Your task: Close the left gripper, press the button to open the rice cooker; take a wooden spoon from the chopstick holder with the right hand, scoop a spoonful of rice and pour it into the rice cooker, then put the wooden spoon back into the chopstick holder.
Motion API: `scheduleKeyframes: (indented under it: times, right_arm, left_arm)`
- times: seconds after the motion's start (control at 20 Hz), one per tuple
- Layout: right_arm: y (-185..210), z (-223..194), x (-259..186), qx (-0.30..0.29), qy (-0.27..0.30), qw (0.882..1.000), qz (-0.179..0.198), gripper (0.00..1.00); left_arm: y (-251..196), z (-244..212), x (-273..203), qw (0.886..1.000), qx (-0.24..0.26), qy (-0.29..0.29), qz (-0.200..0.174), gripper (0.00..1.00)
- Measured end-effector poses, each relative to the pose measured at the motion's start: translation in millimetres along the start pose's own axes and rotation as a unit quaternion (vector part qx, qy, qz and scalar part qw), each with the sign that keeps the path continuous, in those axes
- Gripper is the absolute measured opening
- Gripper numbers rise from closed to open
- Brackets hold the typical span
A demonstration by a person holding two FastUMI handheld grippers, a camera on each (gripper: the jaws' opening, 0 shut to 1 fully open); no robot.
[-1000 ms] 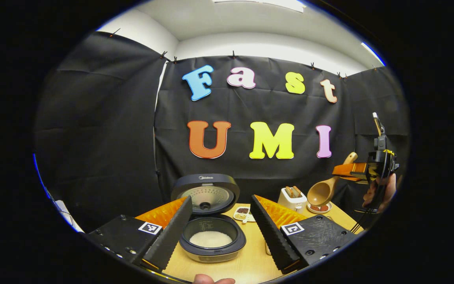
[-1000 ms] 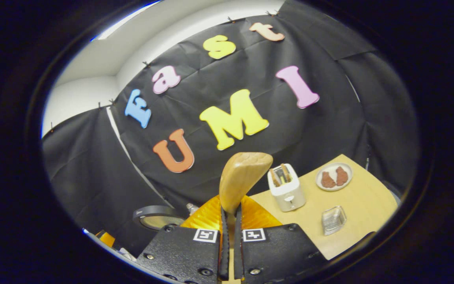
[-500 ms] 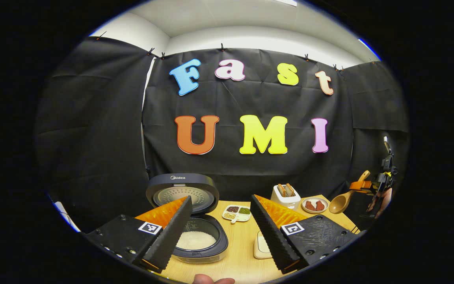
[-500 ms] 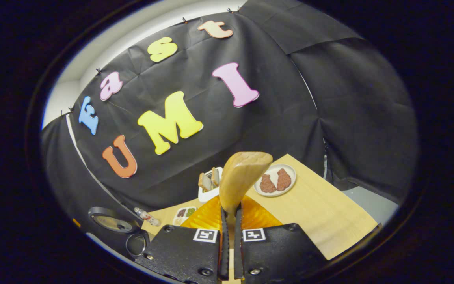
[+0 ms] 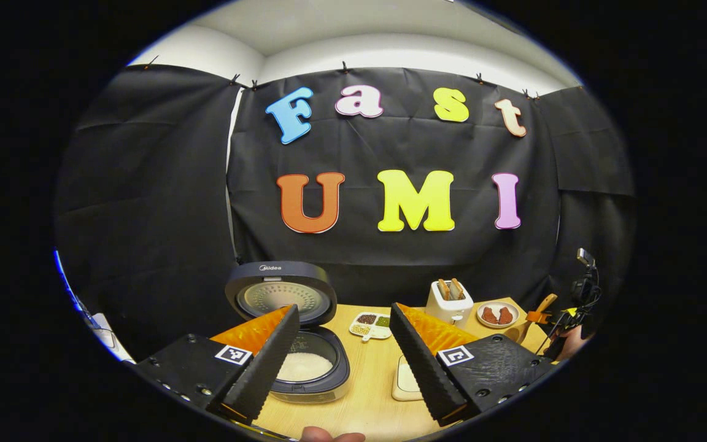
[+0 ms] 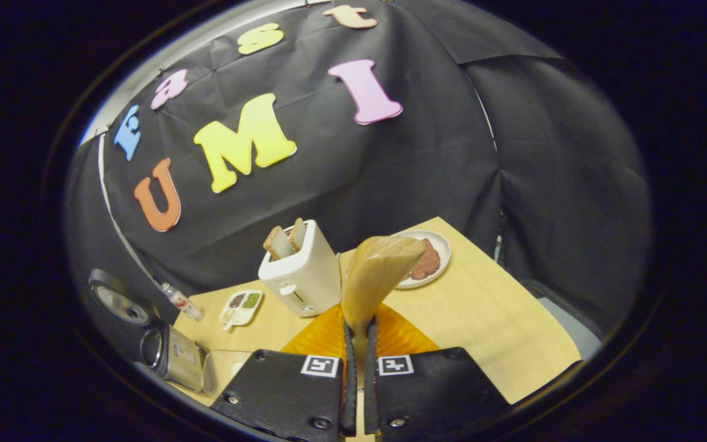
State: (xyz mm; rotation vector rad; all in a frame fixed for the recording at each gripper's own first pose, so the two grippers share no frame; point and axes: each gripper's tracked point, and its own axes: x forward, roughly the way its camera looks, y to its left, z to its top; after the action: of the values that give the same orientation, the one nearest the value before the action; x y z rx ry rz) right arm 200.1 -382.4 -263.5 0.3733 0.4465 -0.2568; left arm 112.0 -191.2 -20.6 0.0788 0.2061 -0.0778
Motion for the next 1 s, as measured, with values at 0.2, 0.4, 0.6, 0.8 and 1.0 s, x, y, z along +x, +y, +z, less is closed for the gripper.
scheduleKeyframes:
  times: [0.2,0.4,0.6,0.8,1.0]
  right_arm:
    - [-2,-21,21,-0.029,0.008,1.0,0.0,0.1]
    - [-1,-39,32,-0.036,0.017,0.999,0.008,0.11]
    - [-5,-41,34,-0.034,0.016,0.999,0.006,0.14]
    - [-4,-40,32,-0.027,0.012,1.0,0.008,0.18]
    - [-6,-16,21,-0.045,-0.02,0.999,-0.002,0.48]
  left_arm:
    - [-12,-2,-2,1.0,0.005,0.003,0.001,0.95]
    - [-14,-5,3,1.0,0.007,0.008,0.005,0.96]
    - [-16,-3,7,1.0,0.003,0.008,0.002,0.96]
    - [-18,-2,14,1.0,0.0,0.003,-0.006,0.96]
    - [-14,-1,18,1.0,-0.01,-0.008,-0.01,0.96]
